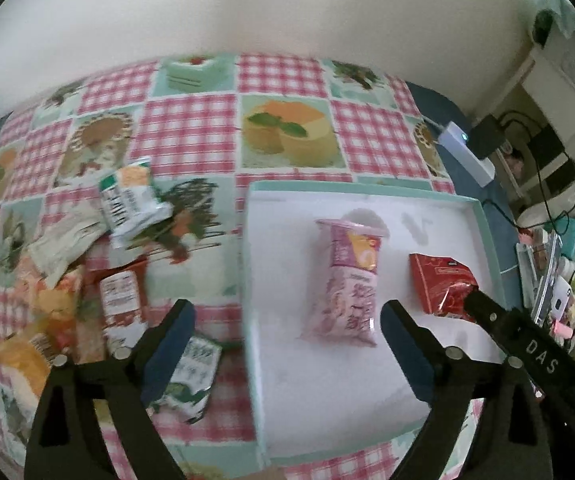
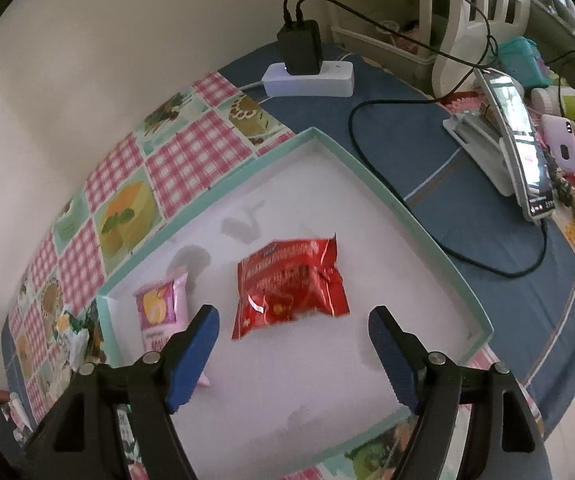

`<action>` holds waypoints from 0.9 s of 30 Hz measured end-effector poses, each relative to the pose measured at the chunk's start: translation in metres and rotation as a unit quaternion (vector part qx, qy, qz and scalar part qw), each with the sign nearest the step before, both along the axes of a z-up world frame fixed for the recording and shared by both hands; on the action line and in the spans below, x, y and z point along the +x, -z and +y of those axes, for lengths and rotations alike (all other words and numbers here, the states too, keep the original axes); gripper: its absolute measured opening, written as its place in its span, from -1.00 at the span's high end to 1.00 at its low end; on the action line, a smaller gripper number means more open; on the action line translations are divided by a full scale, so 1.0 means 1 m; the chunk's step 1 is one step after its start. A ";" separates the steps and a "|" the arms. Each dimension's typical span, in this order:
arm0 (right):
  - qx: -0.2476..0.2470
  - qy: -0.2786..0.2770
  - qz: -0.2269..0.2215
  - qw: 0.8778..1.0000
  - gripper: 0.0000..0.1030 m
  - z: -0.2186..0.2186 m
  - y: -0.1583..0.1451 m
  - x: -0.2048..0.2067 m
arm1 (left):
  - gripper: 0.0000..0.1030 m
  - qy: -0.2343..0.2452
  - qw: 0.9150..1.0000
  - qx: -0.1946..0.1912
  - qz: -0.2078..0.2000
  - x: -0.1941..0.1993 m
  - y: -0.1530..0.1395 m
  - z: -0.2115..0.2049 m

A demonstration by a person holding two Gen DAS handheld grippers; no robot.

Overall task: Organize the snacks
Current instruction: 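Open the left tool over the tray while the right tool releases the red packet, then withdraw both tools from the tray back toward the snack pile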

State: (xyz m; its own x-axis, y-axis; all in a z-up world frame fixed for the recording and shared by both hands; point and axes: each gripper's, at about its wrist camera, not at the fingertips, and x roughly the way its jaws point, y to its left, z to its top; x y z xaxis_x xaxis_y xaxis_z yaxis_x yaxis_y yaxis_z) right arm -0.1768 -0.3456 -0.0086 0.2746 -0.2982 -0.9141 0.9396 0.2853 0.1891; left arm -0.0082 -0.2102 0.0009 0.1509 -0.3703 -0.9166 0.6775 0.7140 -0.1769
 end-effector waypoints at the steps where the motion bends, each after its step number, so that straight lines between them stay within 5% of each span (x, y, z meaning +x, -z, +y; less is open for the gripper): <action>1: -0.001 -0.003 0.002 1.000 -0.57 0.003 -0.001 -0.001 | -0.86 -0.006 1.000 -0.005 0.001 0.002 -0.002 0.006; 15: -0.060 -0.101 0.028 0.993 -0.58 0.080 -0.029 0.028 | -0.88 -0.056 0.997 -0.053 -0.018 0.007 -0.031 0.071; 27: -0.058 -0.123 0.018 0.991 -0.64 0.113 -0.033 0.023 | -0.88 -0.159 0.986 -0.041 0.008 0.031 -0.024 0.131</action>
State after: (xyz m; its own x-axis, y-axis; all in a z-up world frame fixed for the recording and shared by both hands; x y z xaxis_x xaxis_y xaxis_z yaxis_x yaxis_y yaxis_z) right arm -0.1536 -0.2329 0.0241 0.3193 -0.3308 -0.8880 0.8446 0.5243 0.1084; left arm 0.0230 -0.0790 0.0250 0.2567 -0.3799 -0.8887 0.4172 0.8730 -0.2527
